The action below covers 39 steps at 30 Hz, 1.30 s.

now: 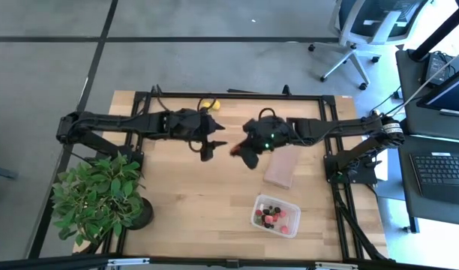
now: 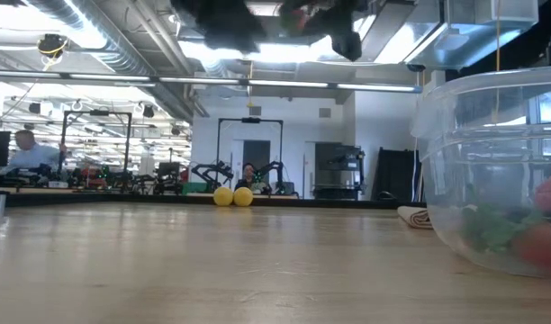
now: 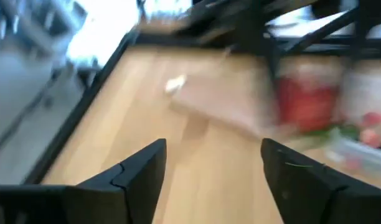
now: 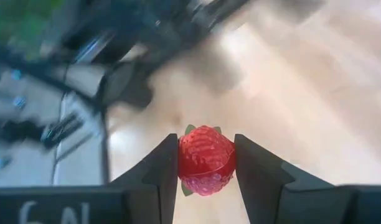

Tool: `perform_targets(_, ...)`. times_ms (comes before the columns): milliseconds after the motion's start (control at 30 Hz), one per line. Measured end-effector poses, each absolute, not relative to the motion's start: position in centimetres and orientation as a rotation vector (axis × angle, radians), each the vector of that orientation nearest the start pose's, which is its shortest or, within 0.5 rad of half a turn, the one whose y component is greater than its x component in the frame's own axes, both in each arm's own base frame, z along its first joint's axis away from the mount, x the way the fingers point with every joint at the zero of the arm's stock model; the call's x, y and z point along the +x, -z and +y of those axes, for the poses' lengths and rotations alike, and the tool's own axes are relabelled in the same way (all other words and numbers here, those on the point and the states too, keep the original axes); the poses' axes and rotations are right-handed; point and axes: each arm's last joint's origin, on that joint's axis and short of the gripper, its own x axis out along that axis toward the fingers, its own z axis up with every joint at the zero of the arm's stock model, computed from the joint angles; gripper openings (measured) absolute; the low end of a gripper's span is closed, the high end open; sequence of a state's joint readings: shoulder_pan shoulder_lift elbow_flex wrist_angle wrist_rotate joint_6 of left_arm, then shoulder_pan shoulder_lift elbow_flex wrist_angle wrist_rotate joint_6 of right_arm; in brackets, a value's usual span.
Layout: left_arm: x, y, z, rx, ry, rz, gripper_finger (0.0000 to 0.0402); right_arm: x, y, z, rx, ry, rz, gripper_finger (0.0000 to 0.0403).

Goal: Pick and placing Produce into tupperware
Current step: Put the strawberry into the transparent container

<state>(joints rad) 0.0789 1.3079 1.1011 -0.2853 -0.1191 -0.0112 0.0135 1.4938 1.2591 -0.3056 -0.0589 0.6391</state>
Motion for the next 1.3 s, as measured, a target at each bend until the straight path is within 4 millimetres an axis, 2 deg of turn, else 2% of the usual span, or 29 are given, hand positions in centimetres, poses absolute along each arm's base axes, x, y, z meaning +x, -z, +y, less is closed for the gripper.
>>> perform_targets(167,27.6,-31.0,5.3,-0.211,-0.337,0.606,0.0275,32.4,-30.7,4.0,0.595,-0.011,0.737,0.0134)
perform_targets(300,27.0,-30.6,7.0,-0.32,-0.346,0.641,0.0286,30.9,-29.7,7.0,0.534,-0.026,0.895,0.0134)
perform_targets(433,26.7,-30.7,8.1,-0.353,-0.361,0.626,0.029,29.4,-29.1,9.9,0.492,0.007,0.977,0.0134)
perform_targets(600,26.7,-30.0,9.9,-0.502,-0.382,0.629,0.029,27.8,-28.8,12.8,0.444,0.024,1.024,0.0134)
perform_targets(833,28.2,-26.3,12.6,-0.596,-0.439,0.738,0.029,26.7,-28.3,15.2,0.393,0.019,1.041,0.0134)
perform_targets(1067,29.9,-22.2,13.8,-0.623,-0.471,0.855,0.029,27.2,-24.7,17.1,0.312,0.06,1.176,0.0134)
perform_targets(1167,30.4,-21.2,14.0,-0.624,-0.471,0.867,0.029,27.6,-23.2,17.9,0.282,0.064,1.22,0.0138)
perform_targets(1300,30.6,-21.2,14.2,-0.609,-0.481,0.846,0.029,27.9,-21.8,18.6,0.273,0.064,1.268,0.0176)
